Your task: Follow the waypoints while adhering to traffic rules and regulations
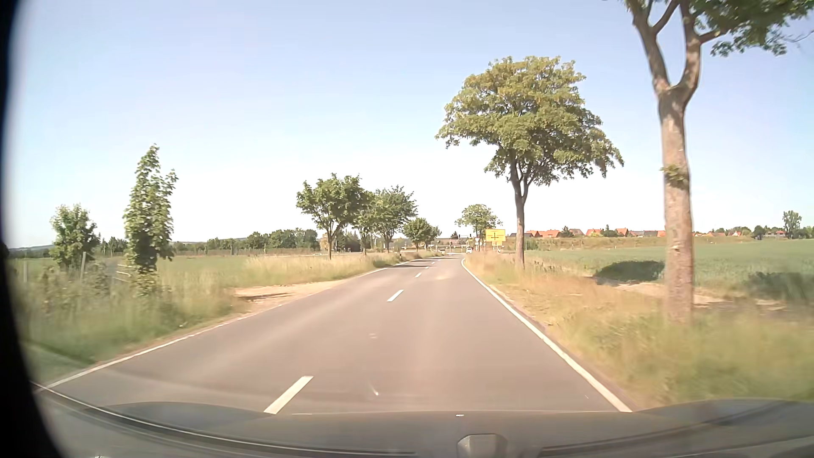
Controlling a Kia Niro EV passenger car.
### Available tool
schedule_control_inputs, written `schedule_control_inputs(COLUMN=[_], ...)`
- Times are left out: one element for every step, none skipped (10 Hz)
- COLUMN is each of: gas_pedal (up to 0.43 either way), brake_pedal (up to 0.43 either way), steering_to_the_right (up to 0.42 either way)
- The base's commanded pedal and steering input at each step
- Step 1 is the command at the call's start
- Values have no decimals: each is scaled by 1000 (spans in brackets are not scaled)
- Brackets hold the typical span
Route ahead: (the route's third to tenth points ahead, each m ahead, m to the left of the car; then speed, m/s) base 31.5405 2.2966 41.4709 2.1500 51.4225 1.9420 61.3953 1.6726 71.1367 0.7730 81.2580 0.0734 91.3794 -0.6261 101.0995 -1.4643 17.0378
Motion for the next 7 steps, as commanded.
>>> schedule_control_inputs(gas_pedal=[87, 87, 87, 87, 87, 87, 87], brake_pedal=[6, 6, 6, 6, 6, 6, 6], steering_to_the_right=[4, 4, 4, 4, 4, 4, 4])
